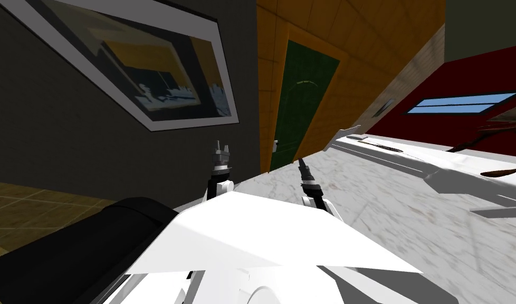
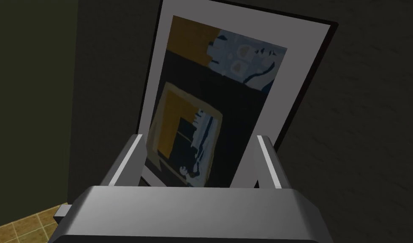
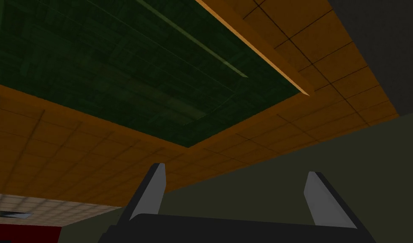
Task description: Pull the door open
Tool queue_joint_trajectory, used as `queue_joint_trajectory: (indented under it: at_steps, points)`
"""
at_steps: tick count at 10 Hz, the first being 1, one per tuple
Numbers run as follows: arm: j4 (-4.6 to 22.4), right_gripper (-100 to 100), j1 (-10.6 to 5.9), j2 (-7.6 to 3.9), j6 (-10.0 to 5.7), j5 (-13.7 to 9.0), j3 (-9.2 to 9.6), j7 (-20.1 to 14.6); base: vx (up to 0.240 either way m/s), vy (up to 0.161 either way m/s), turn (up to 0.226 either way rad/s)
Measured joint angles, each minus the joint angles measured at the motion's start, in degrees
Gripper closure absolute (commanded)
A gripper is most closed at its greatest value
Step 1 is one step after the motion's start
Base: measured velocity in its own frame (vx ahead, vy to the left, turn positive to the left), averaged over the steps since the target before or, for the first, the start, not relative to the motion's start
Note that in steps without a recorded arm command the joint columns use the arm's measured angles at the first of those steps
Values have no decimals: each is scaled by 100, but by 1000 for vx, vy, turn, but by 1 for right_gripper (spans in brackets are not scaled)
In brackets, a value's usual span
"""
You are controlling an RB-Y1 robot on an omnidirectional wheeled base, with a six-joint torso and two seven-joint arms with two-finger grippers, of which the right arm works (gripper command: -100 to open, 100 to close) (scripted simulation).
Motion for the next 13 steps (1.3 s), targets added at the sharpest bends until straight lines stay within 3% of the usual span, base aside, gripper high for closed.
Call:
queue_joint_trajectory:
  at_steps: [4,6,13]
  points:
    - [472,-100,-191,-146,21,320,-25,462,144,-46,138]
    - [661,-100,-241,-274,40,470,-59,671,123,-56,131]
    - [1389,-100,-542,-465,54,935,-99,1360,110,-49,105]
